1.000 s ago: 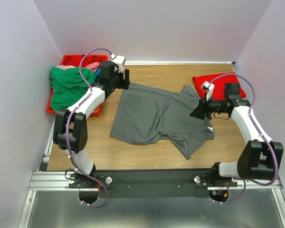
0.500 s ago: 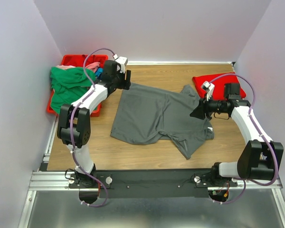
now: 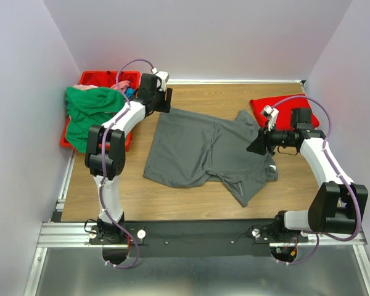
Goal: Fold and stack the t-shirts
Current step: Flatten the tshirt out
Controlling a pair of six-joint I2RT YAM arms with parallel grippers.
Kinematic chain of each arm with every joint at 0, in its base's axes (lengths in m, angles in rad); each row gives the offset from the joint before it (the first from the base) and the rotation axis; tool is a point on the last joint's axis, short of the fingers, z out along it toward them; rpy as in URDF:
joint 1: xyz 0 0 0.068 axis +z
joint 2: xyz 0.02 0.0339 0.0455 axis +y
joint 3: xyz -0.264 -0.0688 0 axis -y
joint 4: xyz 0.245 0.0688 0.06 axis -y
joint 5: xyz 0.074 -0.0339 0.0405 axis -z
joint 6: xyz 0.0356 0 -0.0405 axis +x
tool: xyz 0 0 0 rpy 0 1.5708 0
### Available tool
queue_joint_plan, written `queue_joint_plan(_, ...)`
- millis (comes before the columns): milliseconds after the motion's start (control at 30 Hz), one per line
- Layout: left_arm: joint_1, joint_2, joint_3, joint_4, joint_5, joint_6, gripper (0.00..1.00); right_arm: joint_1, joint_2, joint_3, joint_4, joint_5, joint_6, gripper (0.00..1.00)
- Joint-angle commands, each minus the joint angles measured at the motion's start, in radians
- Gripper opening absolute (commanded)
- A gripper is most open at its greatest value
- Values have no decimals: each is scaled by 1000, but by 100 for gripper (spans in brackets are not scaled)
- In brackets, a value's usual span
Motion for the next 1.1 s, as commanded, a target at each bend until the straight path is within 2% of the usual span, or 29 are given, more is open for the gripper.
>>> queue_joint_plan(0,5,81,82,-76,-48,-9,71,-9,-11,-11,15,12,7,50)
queue_joint_plan(267,3,198,188,-171,-66,-32,68,-11,-8,-11,16,20,7,50)
queue_joint_plan(800,2,239,179,-229,-74,-49,59,-26,-17,-11,16,19,10,51)
queue_joint_plan(933,2,245,176,-245,-71,-45,56,-34,-25,-13,16,13,11,51)
queue_joint_plan(1067,3,256,176,-264,-63,-40,47,-42,-31,-13,16,9,13,51)
